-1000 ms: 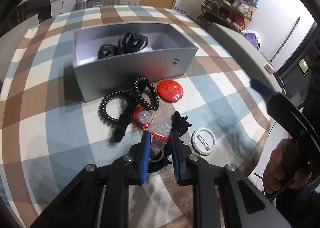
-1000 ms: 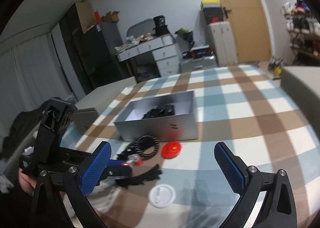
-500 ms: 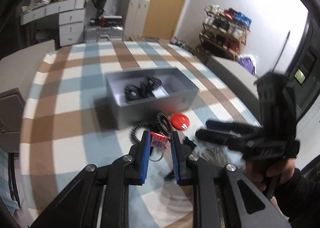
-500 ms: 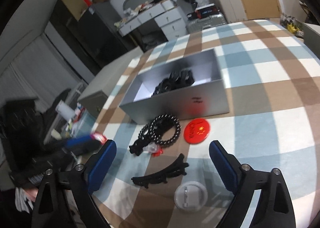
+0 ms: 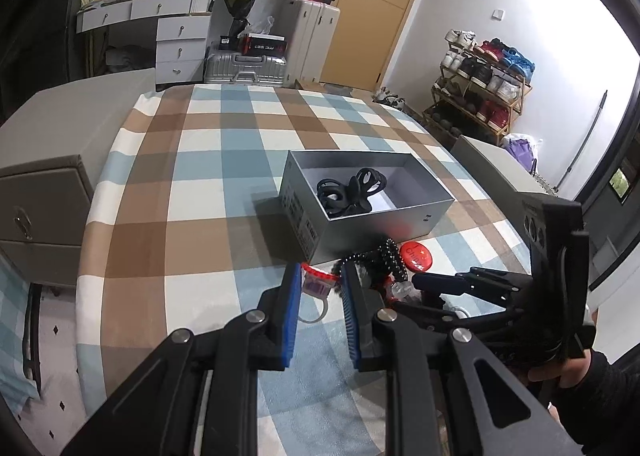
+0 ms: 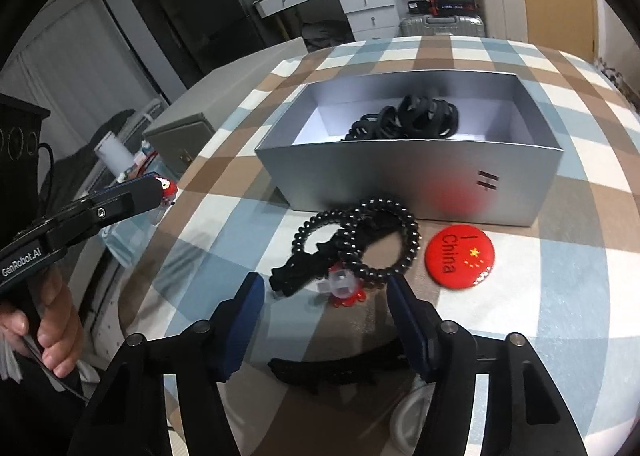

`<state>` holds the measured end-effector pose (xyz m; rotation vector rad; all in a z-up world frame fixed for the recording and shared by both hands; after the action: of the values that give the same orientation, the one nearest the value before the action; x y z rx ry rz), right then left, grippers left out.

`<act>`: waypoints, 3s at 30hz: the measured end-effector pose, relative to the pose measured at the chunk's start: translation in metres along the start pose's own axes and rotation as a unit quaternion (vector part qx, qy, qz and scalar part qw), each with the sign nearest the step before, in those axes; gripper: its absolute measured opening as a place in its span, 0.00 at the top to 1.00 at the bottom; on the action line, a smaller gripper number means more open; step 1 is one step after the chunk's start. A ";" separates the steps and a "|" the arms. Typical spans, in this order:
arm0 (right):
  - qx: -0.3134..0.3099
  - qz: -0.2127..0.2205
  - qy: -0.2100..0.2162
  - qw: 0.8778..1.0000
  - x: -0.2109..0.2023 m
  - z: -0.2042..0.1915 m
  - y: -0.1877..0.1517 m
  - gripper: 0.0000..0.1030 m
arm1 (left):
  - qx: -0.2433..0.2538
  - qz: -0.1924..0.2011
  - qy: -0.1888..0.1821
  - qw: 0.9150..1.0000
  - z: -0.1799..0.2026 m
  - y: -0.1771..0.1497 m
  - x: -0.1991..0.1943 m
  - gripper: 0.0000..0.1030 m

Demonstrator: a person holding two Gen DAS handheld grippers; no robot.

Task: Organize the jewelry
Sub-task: 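Carry the red-and-clear clip with the left gripper over the silver box, then lower the clip into the box and open the left gripper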

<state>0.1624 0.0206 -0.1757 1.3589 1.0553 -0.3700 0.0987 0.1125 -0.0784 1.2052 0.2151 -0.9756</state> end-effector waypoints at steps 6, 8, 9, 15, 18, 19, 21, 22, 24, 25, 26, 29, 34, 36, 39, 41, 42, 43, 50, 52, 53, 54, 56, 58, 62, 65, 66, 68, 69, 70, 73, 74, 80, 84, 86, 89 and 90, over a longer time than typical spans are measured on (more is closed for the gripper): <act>-0.046 0.019 -0.050 0.997 0.001 -0.016 -0.001 0.51 | -0.007 -0.007 0.007 1.000 -0.005 -0.002 -0.001 0.86; -0.050 0.018 -0.059 0.997 0.003 -0.016 -0.001 0.59 | -0.004 -0.008 0.009 1.000 -0.004 -0.003 -0.003 0.86; -0.052 0.017 -0.067 0.996 0.004 -0.016 -0.001 0.66 | -0.002 -0.007 0.010 1.000 -0.003 -0.004 -0.005 0.86; -0.061 0.015 -0.064 0.996 0.008 -0.013 -0.007 0.82 | 0.003 -0.007 0.018 1.000 0.003 -0.006 -0.008 0.86; -0.060 0.020 -0.050 0.997 0.005 -0.011 -0.010 0.82 | 0.006 -0.010 0.021 1.000 0.006 -0.006 -0.007 0.86; -0.055 0.023 -0.042 0.997 0.003 -0.010 -0.011 0.82 | 0.008 -0.011 0.023 1.000 0.008 -0.006 -0.008 0.86; -0.046 0.032 -0.032 0.998 -0.003 -0.008 -0.013 0.82 | 0.012 -0.012 0.025 1.000 0.014 -0.006 -0.008 0.86; -0.040 0.039 -0.026 0.998 -0.008 -0.007 -0.014 0.82 | 0.015 -0.011 0.027 0.999 0.017 -0.007 -0.009 0.86; -0.032 0.050 -0.015 0.998 -0.016 -0.005 -0.015 0.82 | 0.017 -0.010 0.029 0.999 0.021 -0.006 -0.009 0.85; -0.028 0.057 -0.011 0.998 -0.021 -0.003 -0.015 0.82 | 0.018 -0.010 0.030 0.999 0.023 -0.006 -0.009 0.86; -0.023 0.067 -0.005 0.997 -0.028 -0.001 -0.015 0.82 | 0.019 -0.010 0.030 0.999 0.025 -0.006 -0.008 0.86; -0.012 0.086 0.010 0.996 -0.044 0.005 -0.015 0.82 | 0.017 -0.009 0.021 1.000 0.030 -0.001 -0.007 0.86; 0.003 0.128 0.027 0.991 -0.072 0.020 -0.007 0.82 | 0.030 0.001 0.010 1.000 0.043 0.012 0.001 0.86; 0.009 0.141 0.035 0.989 -0.079 0.024 -0.001 0.82 | 0.032 0.005 0.006 0.999 0.045 0.019 0.006 0.86; 0.011 0.159 0.045 0.986 -0.088 0.033 0.010 0.82 | 0.026 0.010 -0.001 1.000 0.046 0.031 0.015 0.86; 0.012 0.166 0.044 0.985 -0.090 0.039 0.020 0.82 | 0.011 0.017 -0.009 1.000 0.044 0.039 0.023 0.86; 0.013 0.170 0.045 0.984 -0.091 0.042 0.025 0.82 | 0.008 0.020 -0.013 1.000 0.045 0.042 0.025 0.86; 0.014 0.174 0.046 0.984 -0.091 0.046 0.030 0.82 | 0.007 0.024 -0.015 1.000 0.046 0.044 0.028 0.86; 0.023 0.183 0.045 0.982 -0.078 0.069 0.064 0.82 | 0.009 0.016 -0.036 0.999 0.047 0.064 0.063 0.86; 0.032 0.179 0.048 0.982 -0.070 0.076 0.072 0.82 | 0.013 0.012 -0.040 0.999 0.047 0.070 0.072 0.86; 0.039 0.178 0.050 0.982 -0.066 0.081 0.075 0.82 | 0.016 0.009 -0.040 0.999 0.048 0.071 0.076 0.86; 0.043 0.176 0.050 0.982 -0.062 0.085 0.078 0.82 | 0.017 0.006 -0.043 0.999 0.049 0.073 0.081 0.86; 0.048 0.171 0.051 0.983 -0.054 0.091 0.082 0.82 | 0.019 -0.002 -0.048 0.999 0.049 0.076 0.090 0.86; 0.051 0.165 0.050 0.984 -0.046 0.096 0.085 0.82 | 0.021 -0.010 -0.054 0.998 0.049 0.077 0.098 0.86; 0.054 0.160 0.048 0.984 -0.034 0.105 0.087 0.82 | 0.019 -0.029 -0.068 0.997 0.053 0.078 0.113 0.86; 0.059 0.147 0.045 0.986 -0.022 0.113 0.089 0.82 | 0.023 -0.037 -0.076 0.996 0.057 0.078 0.120 0.86; 0.060 0.142 0.046 0.987 -0.018 0.114 0.089 0.82 | 0.022 -0.041 -0.079 0.996 0.058 0.077 0.123 0.86; 0.065 0.135 0.049 0.988 -0.012 0.118 0.088 0.82 | 0.022 -0.048 -0.078 0.996 0.059 0.077 0.128 0.86; 0.068 0.133 0.050 0.987 -0.010 0.120 0.088 0.82 | 0.022 -0.051 -0.079 0.995 0.060 0.077 0.130 0.86; 0.073 0.130 0.054 0.987 -0.008 0.124 0.087 0.82 | 0.020 -0.053 -0.082 0.995 0.060 0.076 0.131 0.86; 0.082 0.124 0.057 0.987 -0.004 0.129 0.087 0.82 | 0.019 -0.056 -0.085 0.995 0.060 0.077 0.133 0.86; 0.081 0.122 0.054 0.988 -0.003 0.129 0.087 0.82 | 0.020 -0.057 -0.083 0.995 0.060 0.077 0.134 0.86; 0.075 0.125 0.058 0.988 -0.003 0.128 0.090 0.80 | 0.020 -0.066 -0.091 0.993 0.062 0.078 0.137 0.85; 0.080 0.138 0.060 0.985 -0.009 0.130 0.092 0.79 | 0.027 -0.061 -0.082 0.994 0.064 0.078 0.134 0.79; 0.087 0.146 0.059 0.984 -0.016 0.134 0.091 0.76 | 0.029 -0.054 -0.080 0.995 0.066 0.078 0.128 0.64; 0.098 0.162 0.055 0.980 -0.029 0.136 0.088 0.67 | 0.031 -0.035 -0.076 0.996 0.066 0.078 0.117 0.57; 0.102 0.171 0.055 0.978 -0.036 0.137 0.086 0.65 | 0.030 -0.030 -0.075 0.996 0.066 0.078 0.115 0.56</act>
<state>0.2626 -0.0954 -0.1135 1.7284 0.8683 -0.1500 0.2014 -0.0019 -0.0692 1.1801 0.1043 -1.1261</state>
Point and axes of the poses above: each gripper's, at about its wrist camera, not at the fingertips, and x roughly the way its jaws point, z to its right, y to its top, the point moved 1 cm from there along x, roughly the way its jaws point, and after that the axes turned 10 degrees about -y, right-handed, at the moved point
